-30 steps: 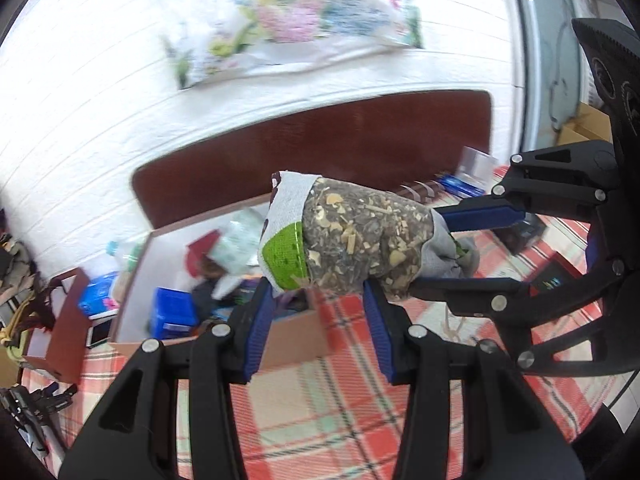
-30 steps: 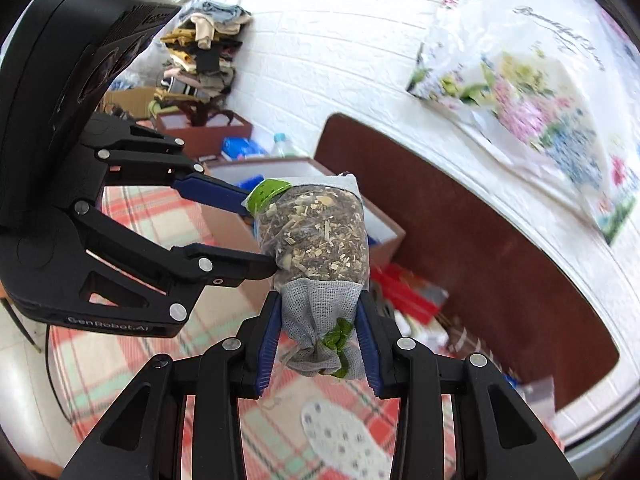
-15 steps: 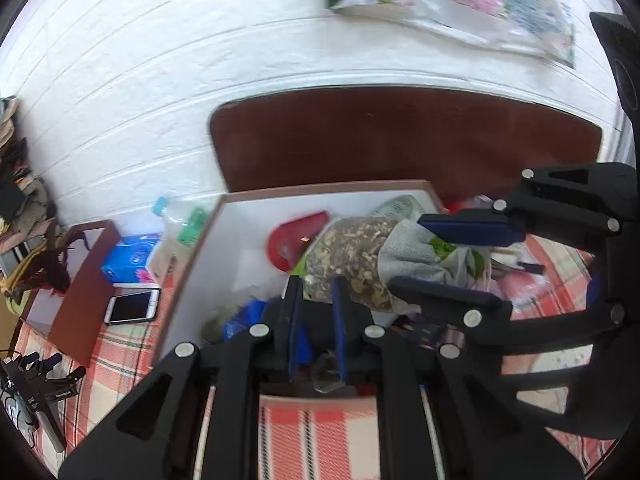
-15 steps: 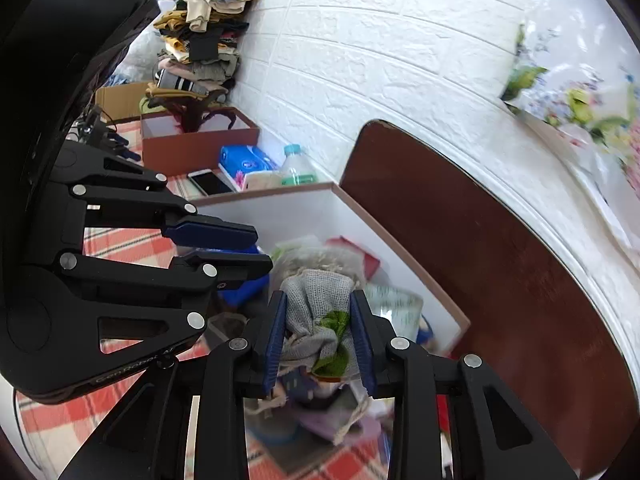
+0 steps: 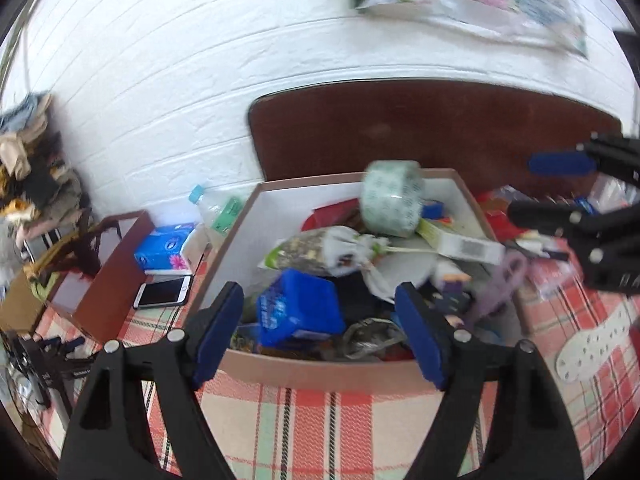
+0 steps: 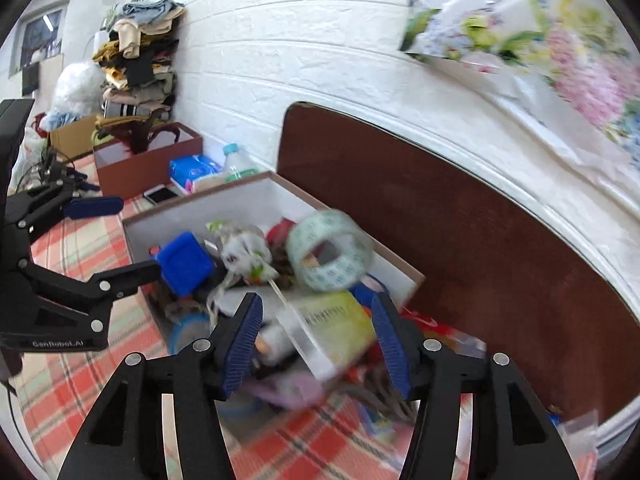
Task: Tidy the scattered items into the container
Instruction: 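Move both grippers back toward the floral insole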
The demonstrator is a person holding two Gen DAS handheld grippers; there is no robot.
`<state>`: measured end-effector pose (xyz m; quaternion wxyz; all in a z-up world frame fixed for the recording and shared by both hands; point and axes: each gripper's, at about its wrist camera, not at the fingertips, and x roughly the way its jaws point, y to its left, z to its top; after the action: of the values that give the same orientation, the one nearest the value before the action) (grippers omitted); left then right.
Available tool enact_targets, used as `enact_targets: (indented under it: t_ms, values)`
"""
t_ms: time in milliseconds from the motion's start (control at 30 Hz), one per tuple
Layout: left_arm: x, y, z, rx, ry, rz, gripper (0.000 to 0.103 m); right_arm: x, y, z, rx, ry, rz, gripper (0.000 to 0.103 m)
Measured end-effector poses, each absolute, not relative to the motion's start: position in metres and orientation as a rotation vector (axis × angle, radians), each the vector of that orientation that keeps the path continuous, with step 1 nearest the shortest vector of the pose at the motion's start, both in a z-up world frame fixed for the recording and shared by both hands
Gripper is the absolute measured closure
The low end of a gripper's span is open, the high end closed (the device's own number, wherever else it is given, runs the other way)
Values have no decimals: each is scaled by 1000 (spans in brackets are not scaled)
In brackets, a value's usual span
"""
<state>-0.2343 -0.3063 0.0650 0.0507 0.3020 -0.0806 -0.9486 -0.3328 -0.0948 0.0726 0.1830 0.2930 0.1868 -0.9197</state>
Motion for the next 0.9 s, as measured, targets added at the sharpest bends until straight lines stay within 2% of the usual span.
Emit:
enact_targets:
  t_ms: [200,367,567,700,900]
  values:
    - [-186,-222,60,908,-382,-3066,22,-241,-2,63,802,620,-2654,45]
    - [-150,-145,27,999,-343,-3143,22,-182,72,25,1003,372,-2739,45]
    - [-126,-71,-32,1266,-311,-3038,22,-124,85,-46,1084,769,-2829,45]
    - [-126,-51,-47,1335,-312,-2975,22,-119,85,-58,1074,745,-2789,45]
    - [-146,-44,-48,1428,-190,-2942,22,-129,80,-69,1082,857,-2746,45]
